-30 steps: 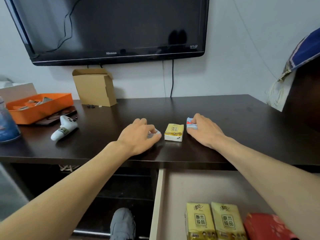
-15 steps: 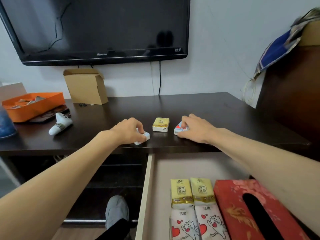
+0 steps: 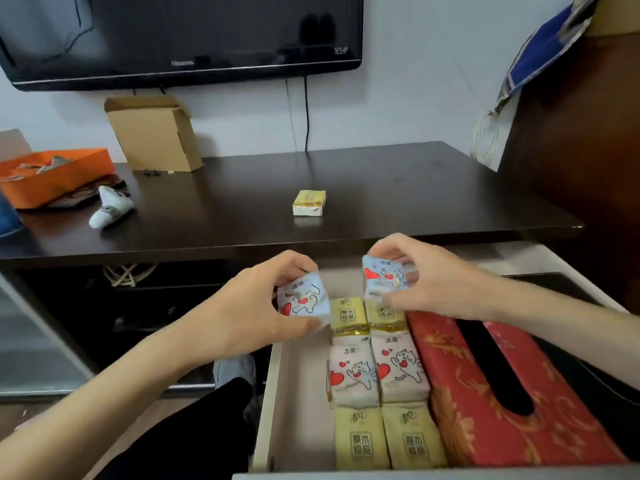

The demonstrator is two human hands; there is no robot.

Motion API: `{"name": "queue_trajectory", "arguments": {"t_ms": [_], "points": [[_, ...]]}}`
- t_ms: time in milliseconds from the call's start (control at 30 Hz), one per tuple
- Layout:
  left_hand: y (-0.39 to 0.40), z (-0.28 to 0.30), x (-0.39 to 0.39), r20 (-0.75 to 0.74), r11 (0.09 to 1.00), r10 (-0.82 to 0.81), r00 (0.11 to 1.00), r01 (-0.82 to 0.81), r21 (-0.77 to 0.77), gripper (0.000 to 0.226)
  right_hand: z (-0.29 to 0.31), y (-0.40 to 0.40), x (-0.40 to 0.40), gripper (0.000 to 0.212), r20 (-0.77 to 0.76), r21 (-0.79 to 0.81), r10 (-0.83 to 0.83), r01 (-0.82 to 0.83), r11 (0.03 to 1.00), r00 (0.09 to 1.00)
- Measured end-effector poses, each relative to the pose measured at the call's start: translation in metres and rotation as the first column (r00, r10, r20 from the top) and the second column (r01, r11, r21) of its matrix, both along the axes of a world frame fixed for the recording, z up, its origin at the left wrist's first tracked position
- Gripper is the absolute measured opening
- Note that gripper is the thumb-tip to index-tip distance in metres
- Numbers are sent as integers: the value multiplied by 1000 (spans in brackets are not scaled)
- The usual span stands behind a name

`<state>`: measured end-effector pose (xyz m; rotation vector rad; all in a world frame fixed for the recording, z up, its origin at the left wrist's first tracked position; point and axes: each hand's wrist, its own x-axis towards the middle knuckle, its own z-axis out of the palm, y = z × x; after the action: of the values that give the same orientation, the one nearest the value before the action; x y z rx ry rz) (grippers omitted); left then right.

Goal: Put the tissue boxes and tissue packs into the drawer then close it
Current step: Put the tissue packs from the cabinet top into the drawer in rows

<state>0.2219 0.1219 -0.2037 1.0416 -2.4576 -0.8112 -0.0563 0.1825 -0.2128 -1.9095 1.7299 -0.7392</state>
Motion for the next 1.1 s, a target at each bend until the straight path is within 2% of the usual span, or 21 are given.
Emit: {"name": "queue_trajectory", "arguments": {"t_ms": [100,200,267,367,500,567,633,733,900,1100], "points": [[32,-7,-4,32,990,-113,993,110,87,68,-2,38,6,64,-66,59,105,-101,993,992],[53,-13,-9,131,985,-166,977,157,72,78,-11,67,8,70,-228,96,173,-154,983,958],[63,-18,-13,178,979,-204,963,195,66,75,-22,77,6,75,-291,86,198,-181,980,936],[71,-27,-19,219,968,-238,946,248,-21,74,-37,82,4,74,-326,128,302,-274,953,896],[73,-35,-25,292,951,-248,924,290,-111,79,-41,87,7,64,-370,76,338,-334,939,865],[72,-39,-26,278,939,-285,917,325,-110,74,-41,88,7,62,-364,60,352,-355,933,862],[71,-45,-26,263,933,-328,907,355,-60,67,-40,88,7,49,-397,83,385,-385,919,833],[73,-51,-23,236,931,-355,905,365,4,60,-39,89,7,47,-439,105,397,-393,913,806],[72,-55,-26,262,925,-352,899,377,-51,39,-41,89,8,35,-442,98,402,-403,910,802],[67,-55,-32,309,910,-347,885,397,-115,42,-20,77,9,23,-469,77,377,-388,918,799]]}}
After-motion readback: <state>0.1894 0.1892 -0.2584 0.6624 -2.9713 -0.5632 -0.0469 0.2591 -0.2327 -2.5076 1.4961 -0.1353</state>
